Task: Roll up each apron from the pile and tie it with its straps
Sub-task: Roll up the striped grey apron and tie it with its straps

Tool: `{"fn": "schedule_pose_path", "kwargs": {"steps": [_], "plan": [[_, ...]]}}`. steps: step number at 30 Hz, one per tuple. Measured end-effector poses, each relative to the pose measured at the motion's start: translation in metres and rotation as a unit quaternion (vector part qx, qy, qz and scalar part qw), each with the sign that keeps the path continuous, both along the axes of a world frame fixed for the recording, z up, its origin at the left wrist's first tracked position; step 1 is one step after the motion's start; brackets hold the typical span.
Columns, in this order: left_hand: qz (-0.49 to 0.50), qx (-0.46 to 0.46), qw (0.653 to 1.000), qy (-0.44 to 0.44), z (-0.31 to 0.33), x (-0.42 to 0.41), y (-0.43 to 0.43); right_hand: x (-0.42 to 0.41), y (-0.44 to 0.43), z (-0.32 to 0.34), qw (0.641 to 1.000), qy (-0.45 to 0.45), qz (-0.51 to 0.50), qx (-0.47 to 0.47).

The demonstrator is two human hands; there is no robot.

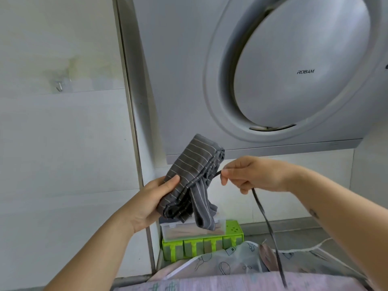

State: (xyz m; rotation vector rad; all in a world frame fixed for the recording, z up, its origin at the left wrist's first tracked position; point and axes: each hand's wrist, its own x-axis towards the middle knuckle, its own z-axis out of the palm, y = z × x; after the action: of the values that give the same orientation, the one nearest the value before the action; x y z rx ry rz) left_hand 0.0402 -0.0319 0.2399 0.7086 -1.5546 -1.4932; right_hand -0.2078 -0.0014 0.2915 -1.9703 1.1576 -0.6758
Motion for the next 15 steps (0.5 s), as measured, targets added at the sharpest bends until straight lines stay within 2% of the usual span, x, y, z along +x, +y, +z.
{"fn": "schedule_pose_path", "kwargs": {"steps": [4, 7, 10, 15], "plan": [[0.056, -0.077, 0.990, -0.101, -0.002, -0.002, -0.005, 0.014, 0.014, 0.002, 0.978, 0.175, -0.049, -0.098], [0.114, -0.142, 0.967, -0.180, 0.001, -0.009, -0.001, 0.022, 0.024, 0.009, 0.947, 0.273, -0.054, -0.162], [0.160, -0.186, 0.933, -0.264, 0.004, -0.017, -0.001, 0.025, 0.029, 0.022, 0.925, 0.326, -0.059, -0.187], [0.092, -0.247, 0.882, -0.391, 0.017, -0.030, 0.011, 0.027, 0.026, 0.045, 0.898, 0.367, -0.046, -0.239]]}}
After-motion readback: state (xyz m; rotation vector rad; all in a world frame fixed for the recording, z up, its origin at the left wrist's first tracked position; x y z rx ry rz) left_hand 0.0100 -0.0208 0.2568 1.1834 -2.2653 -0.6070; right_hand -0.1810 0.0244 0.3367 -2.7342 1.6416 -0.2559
